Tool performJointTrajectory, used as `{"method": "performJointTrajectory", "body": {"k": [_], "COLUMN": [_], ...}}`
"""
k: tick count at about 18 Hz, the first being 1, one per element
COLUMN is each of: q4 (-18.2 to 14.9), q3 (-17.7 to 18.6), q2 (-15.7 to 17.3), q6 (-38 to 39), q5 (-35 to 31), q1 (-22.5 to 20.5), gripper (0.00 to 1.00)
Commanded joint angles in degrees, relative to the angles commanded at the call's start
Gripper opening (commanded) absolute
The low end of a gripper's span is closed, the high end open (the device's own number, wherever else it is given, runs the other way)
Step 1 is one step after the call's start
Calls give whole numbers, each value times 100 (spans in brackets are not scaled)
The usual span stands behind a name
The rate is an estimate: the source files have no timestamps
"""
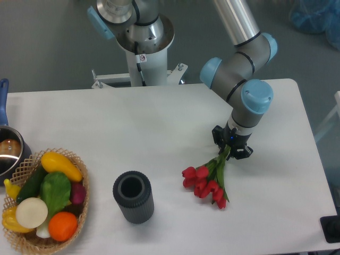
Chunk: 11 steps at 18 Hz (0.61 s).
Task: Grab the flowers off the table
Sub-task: 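Lower the gripper around the stems near the blooms and close it, then lift the gripped tulip bundle up off the table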
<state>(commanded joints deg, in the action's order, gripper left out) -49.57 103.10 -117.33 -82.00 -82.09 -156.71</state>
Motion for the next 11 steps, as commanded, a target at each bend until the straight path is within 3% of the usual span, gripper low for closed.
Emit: {"method": "performJointTrajectory", "body": {"k": [11], "q4": [-9], "q3": [-167], "q2": [35], "q6": [176], "q5": [17], "q1": [-9], "gripper": [21]}}
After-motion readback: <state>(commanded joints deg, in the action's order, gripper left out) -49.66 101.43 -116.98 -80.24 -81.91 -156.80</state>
